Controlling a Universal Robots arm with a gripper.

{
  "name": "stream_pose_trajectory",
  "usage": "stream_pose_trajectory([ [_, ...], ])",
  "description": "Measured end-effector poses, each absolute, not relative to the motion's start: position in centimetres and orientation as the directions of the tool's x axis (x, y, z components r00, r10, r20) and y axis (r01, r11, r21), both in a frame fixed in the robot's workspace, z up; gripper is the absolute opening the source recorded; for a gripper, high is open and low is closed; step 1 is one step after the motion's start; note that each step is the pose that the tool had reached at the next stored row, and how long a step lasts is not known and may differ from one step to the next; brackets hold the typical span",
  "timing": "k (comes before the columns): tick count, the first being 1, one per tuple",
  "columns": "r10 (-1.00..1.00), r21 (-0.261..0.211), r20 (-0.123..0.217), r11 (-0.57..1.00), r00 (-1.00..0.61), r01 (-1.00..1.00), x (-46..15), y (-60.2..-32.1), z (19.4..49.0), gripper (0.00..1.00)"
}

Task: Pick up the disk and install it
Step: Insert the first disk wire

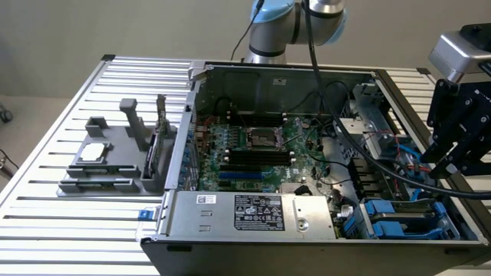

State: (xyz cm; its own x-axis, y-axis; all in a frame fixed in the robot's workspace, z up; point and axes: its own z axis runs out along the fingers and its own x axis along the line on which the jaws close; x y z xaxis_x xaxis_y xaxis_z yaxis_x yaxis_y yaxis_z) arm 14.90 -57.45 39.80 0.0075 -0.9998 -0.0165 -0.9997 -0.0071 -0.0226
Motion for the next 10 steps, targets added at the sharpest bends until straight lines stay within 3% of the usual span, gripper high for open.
stream_pose_trajectory([
  [10, -0.998, -0.021, -0.017, 0.056, -0.056, -0.998, 14.91, -57.45, 39.8, 0.31],
])
